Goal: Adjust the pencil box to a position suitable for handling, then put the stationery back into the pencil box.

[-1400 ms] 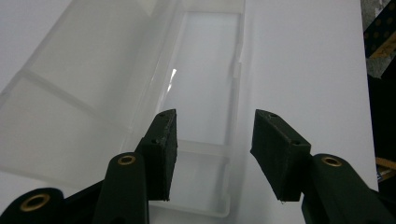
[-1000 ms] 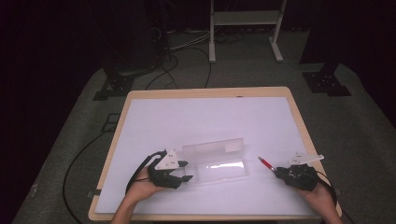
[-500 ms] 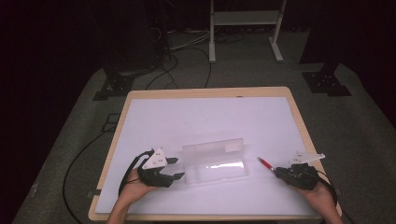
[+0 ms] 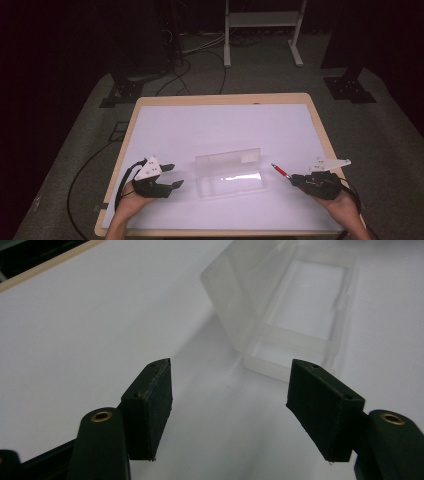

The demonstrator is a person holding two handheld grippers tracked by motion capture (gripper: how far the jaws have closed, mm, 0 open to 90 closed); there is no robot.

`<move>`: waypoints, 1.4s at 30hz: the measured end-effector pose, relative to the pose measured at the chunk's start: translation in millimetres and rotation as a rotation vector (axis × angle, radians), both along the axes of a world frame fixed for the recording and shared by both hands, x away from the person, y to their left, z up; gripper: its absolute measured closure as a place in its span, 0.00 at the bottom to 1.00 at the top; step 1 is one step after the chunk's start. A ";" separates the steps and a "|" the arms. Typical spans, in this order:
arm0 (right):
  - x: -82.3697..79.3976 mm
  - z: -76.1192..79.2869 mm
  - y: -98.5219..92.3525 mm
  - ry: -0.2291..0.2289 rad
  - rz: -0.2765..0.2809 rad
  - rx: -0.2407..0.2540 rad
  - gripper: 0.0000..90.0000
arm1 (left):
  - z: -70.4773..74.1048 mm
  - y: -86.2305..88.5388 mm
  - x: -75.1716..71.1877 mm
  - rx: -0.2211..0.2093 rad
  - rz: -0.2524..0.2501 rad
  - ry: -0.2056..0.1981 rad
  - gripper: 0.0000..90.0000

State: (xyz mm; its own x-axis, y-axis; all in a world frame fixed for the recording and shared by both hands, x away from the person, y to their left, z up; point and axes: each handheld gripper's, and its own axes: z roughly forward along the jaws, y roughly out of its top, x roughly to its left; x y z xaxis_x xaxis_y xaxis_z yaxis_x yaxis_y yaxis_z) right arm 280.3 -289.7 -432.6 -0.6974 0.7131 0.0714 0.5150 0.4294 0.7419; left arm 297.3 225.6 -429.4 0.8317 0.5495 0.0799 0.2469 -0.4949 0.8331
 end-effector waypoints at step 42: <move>22.3 44.3 74.0 -0.014 0.342 0.012 0.88 | -8.7 34.2 -0.8 0.001 0.151 0.031 0.20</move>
